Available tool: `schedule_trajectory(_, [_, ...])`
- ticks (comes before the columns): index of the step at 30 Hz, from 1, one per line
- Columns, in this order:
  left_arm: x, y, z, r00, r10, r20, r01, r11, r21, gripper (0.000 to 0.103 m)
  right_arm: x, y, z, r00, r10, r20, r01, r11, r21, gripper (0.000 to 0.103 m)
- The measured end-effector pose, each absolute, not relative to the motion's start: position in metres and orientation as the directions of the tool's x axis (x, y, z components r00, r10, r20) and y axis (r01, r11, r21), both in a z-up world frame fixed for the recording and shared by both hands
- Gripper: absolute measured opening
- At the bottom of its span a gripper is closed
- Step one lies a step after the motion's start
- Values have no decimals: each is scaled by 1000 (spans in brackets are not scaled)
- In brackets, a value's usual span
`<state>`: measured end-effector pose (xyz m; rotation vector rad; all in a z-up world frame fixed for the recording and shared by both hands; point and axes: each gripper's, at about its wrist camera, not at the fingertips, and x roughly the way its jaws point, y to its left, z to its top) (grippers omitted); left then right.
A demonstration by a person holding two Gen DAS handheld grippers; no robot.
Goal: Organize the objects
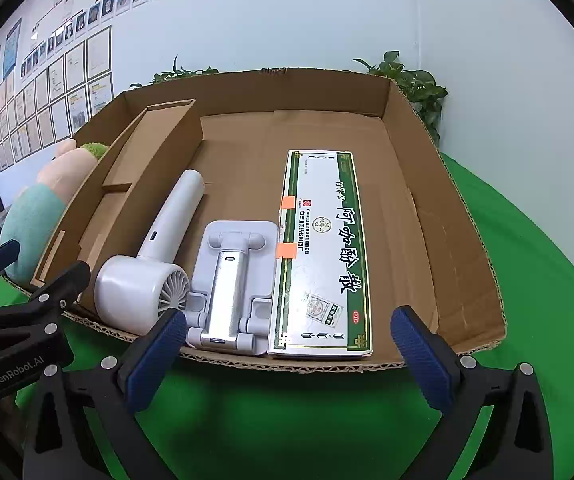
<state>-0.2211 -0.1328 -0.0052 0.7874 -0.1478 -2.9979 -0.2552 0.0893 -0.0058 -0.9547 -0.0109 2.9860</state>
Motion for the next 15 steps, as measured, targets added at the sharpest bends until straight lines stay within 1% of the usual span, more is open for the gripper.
schedule_trajectory(15, [-218,-132,-5,-867,-72,-493,26,-995,99,103,-257,88,-6,-814,12,-581,-6,-1000,-12,103])
